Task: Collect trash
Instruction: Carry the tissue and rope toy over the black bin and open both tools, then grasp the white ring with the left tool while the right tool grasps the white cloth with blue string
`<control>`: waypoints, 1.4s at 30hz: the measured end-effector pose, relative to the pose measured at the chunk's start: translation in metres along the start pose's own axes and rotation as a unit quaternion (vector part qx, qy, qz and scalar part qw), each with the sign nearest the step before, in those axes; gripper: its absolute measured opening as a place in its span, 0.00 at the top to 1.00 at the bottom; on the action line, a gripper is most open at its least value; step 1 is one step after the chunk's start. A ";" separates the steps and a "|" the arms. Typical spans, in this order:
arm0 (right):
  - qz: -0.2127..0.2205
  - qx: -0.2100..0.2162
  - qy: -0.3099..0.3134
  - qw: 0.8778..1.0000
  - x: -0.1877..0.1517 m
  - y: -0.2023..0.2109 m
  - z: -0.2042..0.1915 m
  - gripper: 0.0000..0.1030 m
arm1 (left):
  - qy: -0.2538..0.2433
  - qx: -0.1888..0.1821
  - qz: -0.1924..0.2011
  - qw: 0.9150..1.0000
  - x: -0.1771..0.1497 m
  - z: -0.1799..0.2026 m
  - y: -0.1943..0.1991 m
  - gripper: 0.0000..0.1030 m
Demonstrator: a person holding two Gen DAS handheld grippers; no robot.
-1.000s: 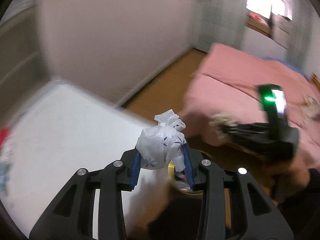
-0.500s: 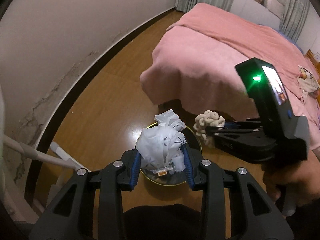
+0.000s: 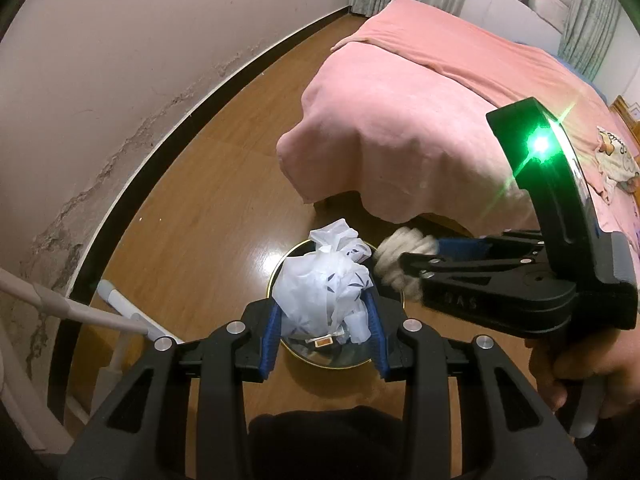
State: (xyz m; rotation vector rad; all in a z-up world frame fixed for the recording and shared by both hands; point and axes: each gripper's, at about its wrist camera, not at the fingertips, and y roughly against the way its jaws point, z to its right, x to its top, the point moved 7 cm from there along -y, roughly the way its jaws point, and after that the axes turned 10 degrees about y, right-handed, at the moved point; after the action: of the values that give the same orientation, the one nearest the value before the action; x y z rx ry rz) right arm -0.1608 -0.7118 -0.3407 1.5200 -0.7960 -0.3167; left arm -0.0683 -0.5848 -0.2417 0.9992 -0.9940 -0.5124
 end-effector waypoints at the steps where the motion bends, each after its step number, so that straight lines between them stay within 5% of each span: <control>1: 0.004 -0.002 0.000 1.000 0.001 0.002 0.000 0.45 | 0.000 0.000 0.000 1.000 0.000 0.000 0.000 0.65; 13: 0.040 -0.031 -0.051 0.997 0.008 0.018 0.027 0.41 | -0.003 -0.010 -0.003 1.000 0.001 0.011 0.000 0.65; 19: 0.068 -0.039 -0.086 0.993 0.013 0.032 0.043 0.40 | -0.005 -0.018 0.009 1.000 0.005 0.017 0.007 0.44; 28: 0.082 -0.049 -0.066 0.993 0.018 0.045 0.032 0.40 | -0.007 -0.007 0.046 0.999 0.008 0.010 0.051 0.32; 34: 0.139 -0.048 -0.021 0.989 0.035 0.092 -0.013 0.40 | 0.026 0.001 0.129 0.991 0.006 -0.028 0.151 0.13; 37: 0.176 -0.031 0.018 0.984 0.042 0.124 -0.058 0.37 | 0.042 0.049 0.176 0.982 -0.007 -0.074 0.203 0.10; 42: 0.209 0.036 0.116 0.970 0.044 0.165 -0.175 0.36 | 0.124 0.153 0.194 0.961 -0.049 -0.192 0.262 0.10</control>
State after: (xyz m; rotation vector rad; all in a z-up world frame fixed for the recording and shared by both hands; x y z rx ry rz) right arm -0.0658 -0.5956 -0.1482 1.3827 -0.9226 0.2018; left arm 0.0576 -0.3352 -0.0693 1.0761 -1.0271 0.0945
